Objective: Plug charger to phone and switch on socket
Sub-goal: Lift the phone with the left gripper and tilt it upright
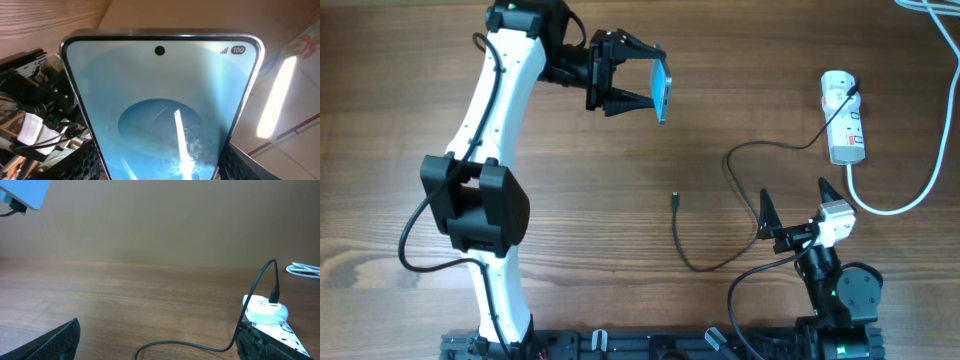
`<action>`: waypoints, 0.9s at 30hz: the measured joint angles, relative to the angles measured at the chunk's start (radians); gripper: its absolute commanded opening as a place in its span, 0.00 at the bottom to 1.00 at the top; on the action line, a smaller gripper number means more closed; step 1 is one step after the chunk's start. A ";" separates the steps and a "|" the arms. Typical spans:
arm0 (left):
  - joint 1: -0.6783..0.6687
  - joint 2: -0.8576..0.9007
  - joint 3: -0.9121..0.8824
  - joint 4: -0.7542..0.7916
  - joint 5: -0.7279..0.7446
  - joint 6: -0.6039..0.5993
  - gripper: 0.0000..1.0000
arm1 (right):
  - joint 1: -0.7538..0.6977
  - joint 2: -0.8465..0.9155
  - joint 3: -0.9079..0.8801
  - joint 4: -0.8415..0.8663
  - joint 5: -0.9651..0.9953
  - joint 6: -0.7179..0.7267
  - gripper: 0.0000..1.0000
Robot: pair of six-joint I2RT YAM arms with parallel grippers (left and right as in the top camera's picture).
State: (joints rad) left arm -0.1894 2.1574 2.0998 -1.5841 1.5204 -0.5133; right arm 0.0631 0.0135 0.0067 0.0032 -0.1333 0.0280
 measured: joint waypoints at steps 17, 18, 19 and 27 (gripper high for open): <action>0.023 0.000 0.000 -0.002 0.000 -0.017 0.59 | 0.000 0.000 0.000 0.000 0.000 0.000 1.00; 0.032 0.000 0.000 -0.002 0.000 -0.017 0.59 | 0.000 0.000 0.000 0.000 0.000 0.000 1.00; 0.043 0.000 0.000 -0.002 0.000 -0.017 0.59 | 0.000 0.000 0.000 0.000 0.000 0.000 1.00; 0.071 0.000 0.000 -0.002 0.000 -0.017 0.60 | 0.000 0.000 0.000 0.000 0.000 0.000 1.00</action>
State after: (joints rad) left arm -0.1184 2.1574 2.0998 -1.5864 1.5208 -0.5304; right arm 0.0631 0.0135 0.0067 0.0036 -0.1333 0.0280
